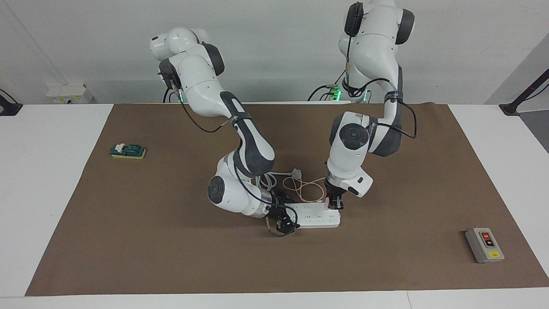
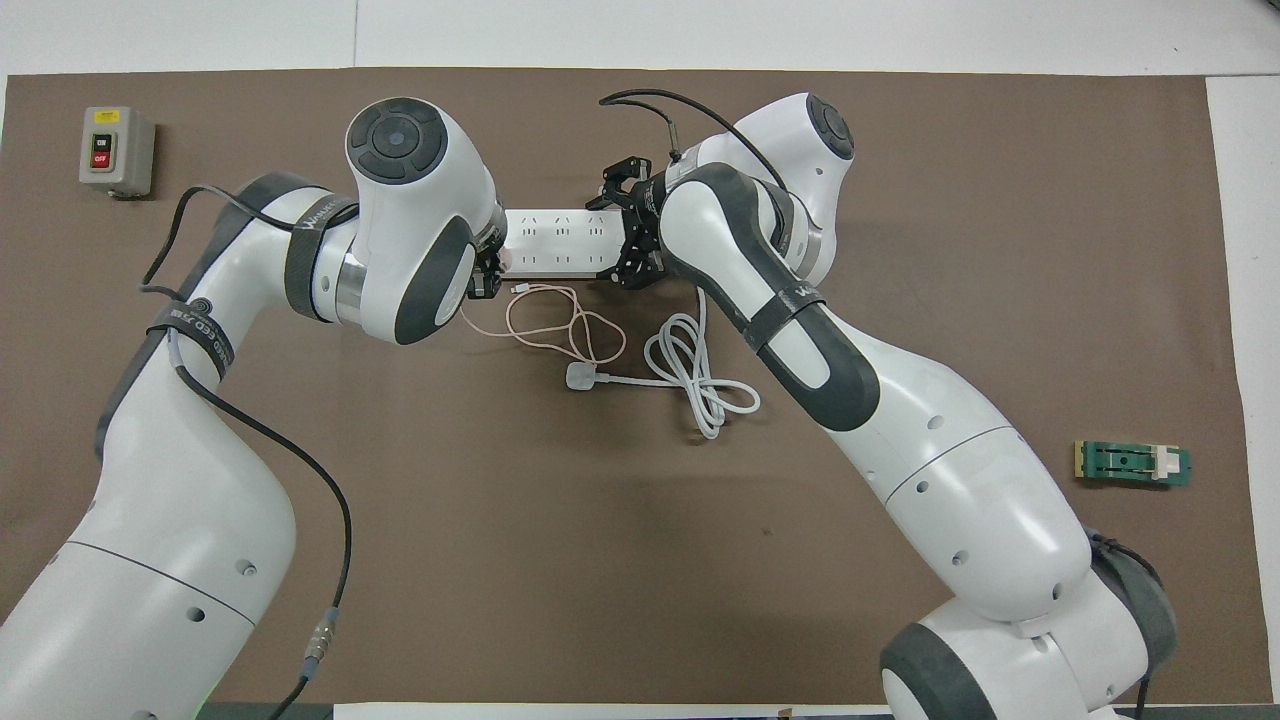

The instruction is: Unplug charger and place it aside

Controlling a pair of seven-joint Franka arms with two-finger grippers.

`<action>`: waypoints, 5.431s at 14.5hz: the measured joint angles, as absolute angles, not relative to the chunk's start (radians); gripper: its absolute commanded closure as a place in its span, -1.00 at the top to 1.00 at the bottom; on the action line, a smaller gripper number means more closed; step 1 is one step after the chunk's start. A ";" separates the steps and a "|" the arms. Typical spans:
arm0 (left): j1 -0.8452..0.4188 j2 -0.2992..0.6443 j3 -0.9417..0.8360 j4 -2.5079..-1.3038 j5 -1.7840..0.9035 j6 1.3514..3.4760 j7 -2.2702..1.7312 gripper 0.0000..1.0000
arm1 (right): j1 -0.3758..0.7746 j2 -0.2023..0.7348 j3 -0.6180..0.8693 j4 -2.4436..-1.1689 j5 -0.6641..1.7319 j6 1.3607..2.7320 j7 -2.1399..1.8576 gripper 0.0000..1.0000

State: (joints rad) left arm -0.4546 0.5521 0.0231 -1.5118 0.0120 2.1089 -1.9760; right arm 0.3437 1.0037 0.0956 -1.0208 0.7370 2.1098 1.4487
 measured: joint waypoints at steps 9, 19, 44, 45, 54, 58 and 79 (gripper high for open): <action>-0.455 0.551 0.018 -1.457 0.040 2.027 -1.970 -1.00 | 0.344 1.004 0.096 -1.021 0.738 2.111 1.448 0.45; -0.233 0.391 0.049 -1.390 0.025 1.749 -1.528 -1.00 | 0.343 0.992 0.096 -1.021 0.739 2.113 1.460 1.00; -0.045 0.256 0.014 -1.607 0.010 1.856 -0.935 1.00 | -0.063 0.358 0.055 -1.131 0.254 1.432 0.636 1.00; -0.045 0.249 0.014 -1.585 0.010 1.810 -0.859 1.00 | -0.064 0.346 0.055 -1.131 0.213 1.423 0.545 1.00; -0.056 0.088 0.004 -1.540 0.009 1.568 -0.371 1.00 | -0.063 0.106 0.056 -1.336 -0.018 1.437 0.063 1.00; -0.055 0.011 -0.018 -1.561 0.009 1.500 -0.171 1.00 | -0.054 -0.014 0.051 -1.525 -0.034 1.519 -0.010 1.00; -0.055 0.022 -0.025 -1.553 -0.005 1.543 -0.012 1.00 | -0.029 -0.027 0.012 -1.570 -0.032 1.474 -0.021 1.00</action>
